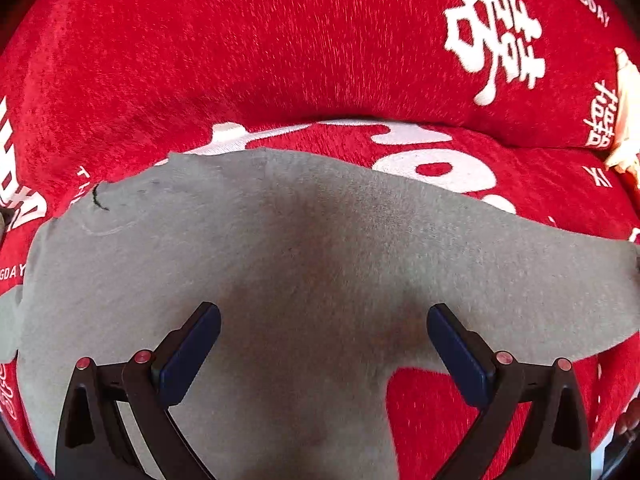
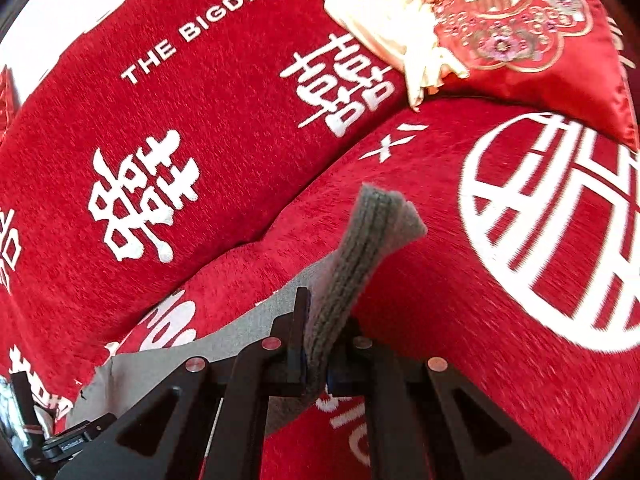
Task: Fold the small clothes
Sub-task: 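Lift the sleeve with the right tool and carry it across the sweater body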
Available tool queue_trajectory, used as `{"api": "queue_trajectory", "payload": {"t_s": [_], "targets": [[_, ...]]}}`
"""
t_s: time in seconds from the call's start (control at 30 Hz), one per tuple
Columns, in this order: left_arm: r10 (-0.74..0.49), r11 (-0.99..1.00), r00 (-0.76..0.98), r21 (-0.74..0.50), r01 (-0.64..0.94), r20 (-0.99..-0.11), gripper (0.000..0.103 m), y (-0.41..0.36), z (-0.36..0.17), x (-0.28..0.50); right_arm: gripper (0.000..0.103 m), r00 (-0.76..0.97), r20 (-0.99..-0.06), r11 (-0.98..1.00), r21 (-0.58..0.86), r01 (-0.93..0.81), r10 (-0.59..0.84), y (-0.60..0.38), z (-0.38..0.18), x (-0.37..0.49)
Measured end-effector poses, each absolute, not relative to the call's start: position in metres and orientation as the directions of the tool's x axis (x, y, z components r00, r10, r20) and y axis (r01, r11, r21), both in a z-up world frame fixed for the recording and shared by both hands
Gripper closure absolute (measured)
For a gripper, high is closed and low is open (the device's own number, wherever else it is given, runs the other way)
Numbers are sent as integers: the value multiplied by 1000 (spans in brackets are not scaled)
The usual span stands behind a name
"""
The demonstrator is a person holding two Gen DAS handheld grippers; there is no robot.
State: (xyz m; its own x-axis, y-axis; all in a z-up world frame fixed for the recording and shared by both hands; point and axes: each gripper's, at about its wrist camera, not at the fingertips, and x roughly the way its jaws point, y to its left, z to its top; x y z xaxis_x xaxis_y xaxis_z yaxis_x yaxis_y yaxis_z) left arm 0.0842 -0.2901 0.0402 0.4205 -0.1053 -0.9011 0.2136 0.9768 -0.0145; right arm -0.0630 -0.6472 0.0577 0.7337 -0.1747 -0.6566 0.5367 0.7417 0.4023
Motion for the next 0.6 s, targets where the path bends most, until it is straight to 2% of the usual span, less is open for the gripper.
{"api": "queue_trajectory", "payload": {"t_s": [0.3, 0.6], "targets": [[-196, 964, 440, -89, 250, -876, 0, -271, 52, 54, 96, 703, -675, 731, 362, 579, -223, -629, 64, -85], [-298, 938, 491, -155, 311, -819, 0, -245, 77, 25, 96, 709, -655, 761, 313, 569, -261, -607, 97, -85]]}}
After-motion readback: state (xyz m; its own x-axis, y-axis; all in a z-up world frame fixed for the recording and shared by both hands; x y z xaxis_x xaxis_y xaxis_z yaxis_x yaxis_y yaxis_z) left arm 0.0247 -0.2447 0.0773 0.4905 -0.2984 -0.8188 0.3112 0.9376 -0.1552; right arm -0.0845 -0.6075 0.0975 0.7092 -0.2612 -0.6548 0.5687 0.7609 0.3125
